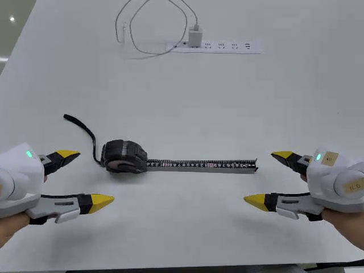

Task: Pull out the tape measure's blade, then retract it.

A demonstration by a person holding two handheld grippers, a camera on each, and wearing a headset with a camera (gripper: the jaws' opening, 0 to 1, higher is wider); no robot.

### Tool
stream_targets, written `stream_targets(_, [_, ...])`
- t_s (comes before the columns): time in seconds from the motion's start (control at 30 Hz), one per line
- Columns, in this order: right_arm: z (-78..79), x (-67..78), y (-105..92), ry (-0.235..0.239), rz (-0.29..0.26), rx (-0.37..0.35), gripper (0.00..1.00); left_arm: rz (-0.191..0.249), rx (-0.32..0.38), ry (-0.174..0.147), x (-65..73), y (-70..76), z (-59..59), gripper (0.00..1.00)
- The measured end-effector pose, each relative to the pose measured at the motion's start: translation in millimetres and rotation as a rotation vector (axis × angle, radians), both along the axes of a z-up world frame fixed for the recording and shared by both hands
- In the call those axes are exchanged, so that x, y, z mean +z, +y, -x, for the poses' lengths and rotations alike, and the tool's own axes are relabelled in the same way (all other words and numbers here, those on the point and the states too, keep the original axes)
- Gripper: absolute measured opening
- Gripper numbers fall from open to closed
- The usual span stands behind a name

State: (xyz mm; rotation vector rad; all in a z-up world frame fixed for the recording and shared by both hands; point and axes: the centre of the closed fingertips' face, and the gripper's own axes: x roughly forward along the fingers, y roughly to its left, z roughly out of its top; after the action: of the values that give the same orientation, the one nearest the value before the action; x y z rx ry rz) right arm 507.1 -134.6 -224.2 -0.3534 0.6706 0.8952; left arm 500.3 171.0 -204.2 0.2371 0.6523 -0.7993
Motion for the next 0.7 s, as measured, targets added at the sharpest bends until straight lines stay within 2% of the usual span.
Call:
stream_targets(0.43, [15.1,-5.2,-4.3,0.019,-0.010,-0.031,0.78,0.022,0.044,0.040,-7.9,5.6,18.8,0.80])
stream_targets(0.7, [21.1,-2.0,-4.8,0.009,-0.029,-0.053,0.81,0.044,0.070,0.037,-6.0,5.3,21.3,0.83])
